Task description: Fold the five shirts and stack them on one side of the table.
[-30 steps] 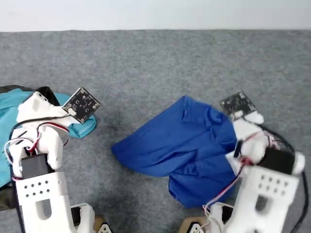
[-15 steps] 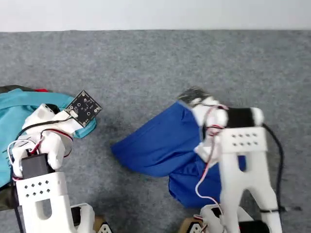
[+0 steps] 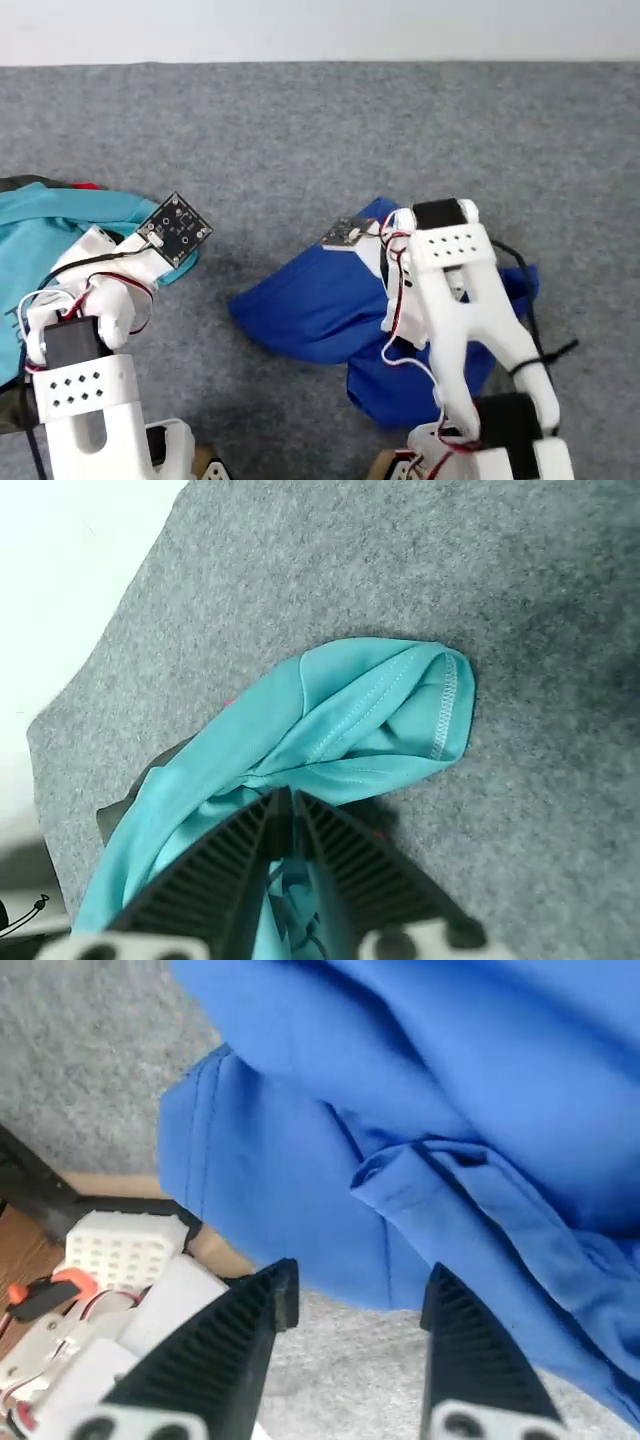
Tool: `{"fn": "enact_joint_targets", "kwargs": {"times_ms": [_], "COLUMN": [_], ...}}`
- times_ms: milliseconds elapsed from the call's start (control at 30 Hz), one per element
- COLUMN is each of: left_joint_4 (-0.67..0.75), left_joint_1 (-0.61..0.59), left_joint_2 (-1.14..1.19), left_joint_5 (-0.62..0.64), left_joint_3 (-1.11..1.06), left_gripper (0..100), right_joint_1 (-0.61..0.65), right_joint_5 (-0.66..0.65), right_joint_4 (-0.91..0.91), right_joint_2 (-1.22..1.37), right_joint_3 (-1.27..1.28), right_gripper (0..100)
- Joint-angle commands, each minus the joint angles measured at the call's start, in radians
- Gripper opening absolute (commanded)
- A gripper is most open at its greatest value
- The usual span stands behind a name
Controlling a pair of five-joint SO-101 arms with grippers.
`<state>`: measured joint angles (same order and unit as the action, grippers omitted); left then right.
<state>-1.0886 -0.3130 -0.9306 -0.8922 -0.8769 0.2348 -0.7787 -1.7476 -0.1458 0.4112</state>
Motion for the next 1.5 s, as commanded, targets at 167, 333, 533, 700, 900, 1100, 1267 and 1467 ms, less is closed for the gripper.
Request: {"fn": "enact_joint_targets", "kwargs": {"times_ms": [167,333,533,700,900,1100,1267,1467], "left_joint_4": [0.0,0.002,0.003,0.002,-0.002,0.002,0.002,0.003], "left_joint_1": [-0.003,-0.003,-0.003,-0.003,0.02,0.029,0.029,0.041], "left_joint_2": [-0.015,-0.014,-0.015,-0.015,-0.017,-0.017,-0.017,-0.017], "left_joint_5": [0.008,0.008,0.008,0.008,0.008,0.008,0.008,0.008], "left_joint_3": [0.01,0.01,-0.012,-0.012,-0.012,-0.012,-0.012,-0.01], "left_gripper": [1,1,1,1,1,1,1,1], "right_joint_1": [0.004,-0.005,-0.008,-0.047,-0.053,-0.056,-0.077,-0.145], "right_joint_5": [-0.009,-0.009,-0.011,-0.012,-0.014,-0.014,-0.017,-0.087], "right_joint_4": [0.099,0.171,0.225,0.26,0.252,0.229,0.182,0.047], "right_joint_2": [0.128,0.205,0.248,0.268,0.321,0.315,0.239,0.105], "right_joint_3": [-0.012,-0.012,-0.012,-0.012,-0.012,-0.012,-0.037,-0.166], "right_gripper": [26.7,26.7,26.7,26.6,15.1,4.6,1.5,1.0]}}
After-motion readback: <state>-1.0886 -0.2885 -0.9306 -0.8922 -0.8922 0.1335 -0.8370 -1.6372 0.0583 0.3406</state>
